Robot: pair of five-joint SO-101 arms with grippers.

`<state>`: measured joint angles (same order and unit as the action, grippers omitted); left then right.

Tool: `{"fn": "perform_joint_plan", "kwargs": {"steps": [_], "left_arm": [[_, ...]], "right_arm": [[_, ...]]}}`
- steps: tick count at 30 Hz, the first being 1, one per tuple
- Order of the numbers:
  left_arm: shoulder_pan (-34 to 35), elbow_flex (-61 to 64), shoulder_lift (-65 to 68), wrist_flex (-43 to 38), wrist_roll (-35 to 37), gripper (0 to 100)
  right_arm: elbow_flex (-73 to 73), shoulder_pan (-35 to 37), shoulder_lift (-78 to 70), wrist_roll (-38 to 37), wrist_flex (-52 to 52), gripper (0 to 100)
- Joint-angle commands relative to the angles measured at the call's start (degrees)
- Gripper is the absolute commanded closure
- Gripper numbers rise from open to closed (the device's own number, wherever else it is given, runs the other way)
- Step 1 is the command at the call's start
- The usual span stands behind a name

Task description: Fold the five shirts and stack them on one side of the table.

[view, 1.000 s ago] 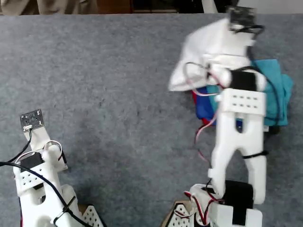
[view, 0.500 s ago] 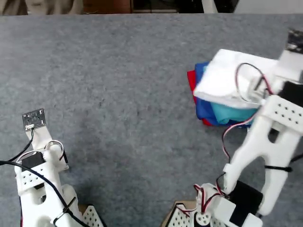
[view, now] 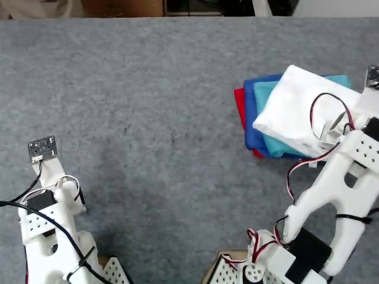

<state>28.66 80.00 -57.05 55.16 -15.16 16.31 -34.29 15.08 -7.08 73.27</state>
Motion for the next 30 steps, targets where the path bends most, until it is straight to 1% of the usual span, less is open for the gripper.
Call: {"fn": "perform_joint_plan", "kwargs": {"steps": [1, 3, 6, 9, 13, 14, 16, 21, 24, 28, 30], "left_arm": [[-0.6, 0.2, -0.8, -0.4, -0.1, 98], [-0.7, 0.3, -0.8, -0.4, -0.2, 98], [-0.9, 0.3, -0.8, -0.4, -0.2, 98], [-0.4, 0.4, -0.8, -0.2, -0.2, 98], [-0.5, 0.1, -0.8, 0.8, -0.2, 98], [-0.5, 0.1, -0.8, 0.8, -0.2, 98], [-0.5, 0.1, -0.8, 0.8, -0.2, 98], [-0.4, 0.2, -0.8, 0.8, -0.2, 98], [-0.4, 0.3, -0.8, 0.6, -0.2, 98], [-1.1, 0.1, -0.8, 0.5, -0.4, 98], [-2.2, -0.1, -0.8, 0.5, -3.2, 98]], "right_arm": [[-2.2, -1.7, 2.7, -2.1, 1.6, 44.4], [-4.8, -2.3, 2.7, -1.2, 3.9, 45.6], [-9.2, -2.3, 2.7, 0.4, 9.4, 55.6], [-12.4, -2.2, 2.7, 1.0, 12.7, 72.0], [-15.1, -2.1, 2.2, 1.2, 12.0, 98.2], [-15.3, -1.9, 2.2, 1.2, 11.0, 99.8], [-15.4, -1.2, 2.4, 2.2, 9.1, 95.6], [-15.1, 0.0, 2.2, 5.6, 4.3, 95.2], [-15.5, 1.5, 2.7, 5.7, 6.2, 95.2], [-17.9, 3.7, 3.6, 5.3, 12.8, 95.2], [-18.8, 4.6, 5.2, 4.9, 15.9, 95.2]]}}
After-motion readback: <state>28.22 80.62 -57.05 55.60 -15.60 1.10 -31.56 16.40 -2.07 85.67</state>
